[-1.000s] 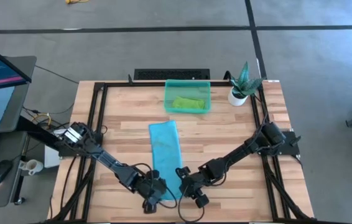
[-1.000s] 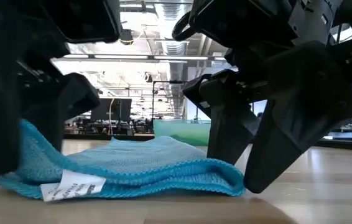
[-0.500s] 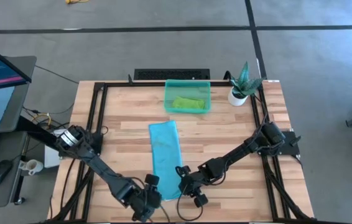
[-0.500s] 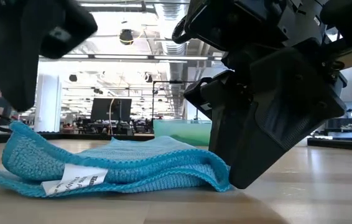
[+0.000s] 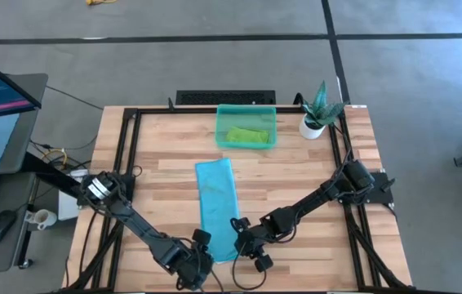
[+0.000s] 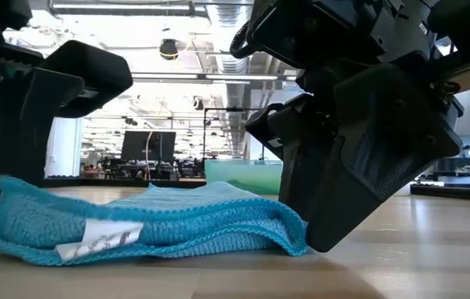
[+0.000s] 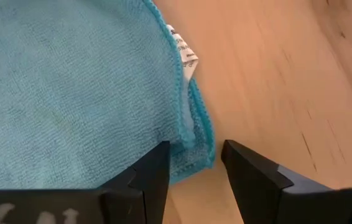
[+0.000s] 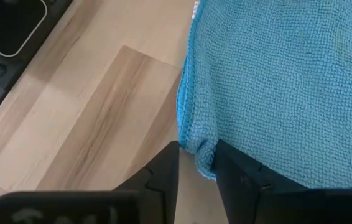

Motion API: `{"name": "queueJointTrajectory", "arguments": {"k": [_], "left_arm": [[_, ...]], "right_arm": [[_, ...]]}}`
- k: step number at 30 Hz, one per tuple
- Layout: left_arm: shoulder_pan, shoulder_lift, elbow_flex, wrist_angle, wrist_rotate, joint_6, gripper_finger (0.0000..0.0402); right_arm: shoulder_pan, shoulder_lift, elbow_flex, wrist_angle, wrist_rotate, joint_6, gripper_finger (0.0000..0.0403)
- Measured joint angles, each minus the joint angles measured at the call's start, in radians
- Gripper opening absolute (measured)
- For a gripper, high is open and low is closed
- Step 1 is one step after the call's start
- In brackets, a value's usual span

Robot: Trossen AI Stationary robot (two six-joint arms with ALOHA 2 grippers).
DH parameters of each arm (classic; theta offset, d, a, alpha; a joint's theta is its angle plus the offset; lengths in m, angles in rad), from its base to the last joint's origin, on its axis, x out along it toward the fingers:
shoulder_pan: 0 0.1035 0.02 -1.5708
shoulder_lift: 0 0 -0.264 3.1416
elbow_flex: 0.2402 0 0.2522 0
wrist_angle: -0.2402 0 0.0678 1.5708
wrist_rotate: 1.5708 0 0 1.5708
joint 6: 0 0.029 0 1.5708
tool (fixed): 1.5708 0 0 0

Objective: Roll microfiber towels into tight, uniform cylinder then place into a basket
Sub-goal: Fold the blue microfiber cloth

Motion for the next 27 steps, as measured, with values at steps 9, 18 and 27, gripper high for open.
{"name": "queueJointTrajectory", "arguments": {"k": [9, 18, 27], "left_arm": [[0.000, 0.004, -0.001, 0.024, -0.045, 0.019, 0.0148], [0.005, 0.010, -0.003, 0.057, -0.093, 0.066, 0.0040], [0.008, 0.009, -0.005, 0.044, -0.112, 0.053, 0.0004]], "right_arm": [[0.000, 0.000, -0.002, 0.008, 0.001, 0.001, 0.0102], [0.001, 0.000, -0.001, 0.010, -0.003, 0.062, 0.0043], [0.003, -0.013, -0.001, -0.004, -0.007, 0.063, 0.0007]]}}
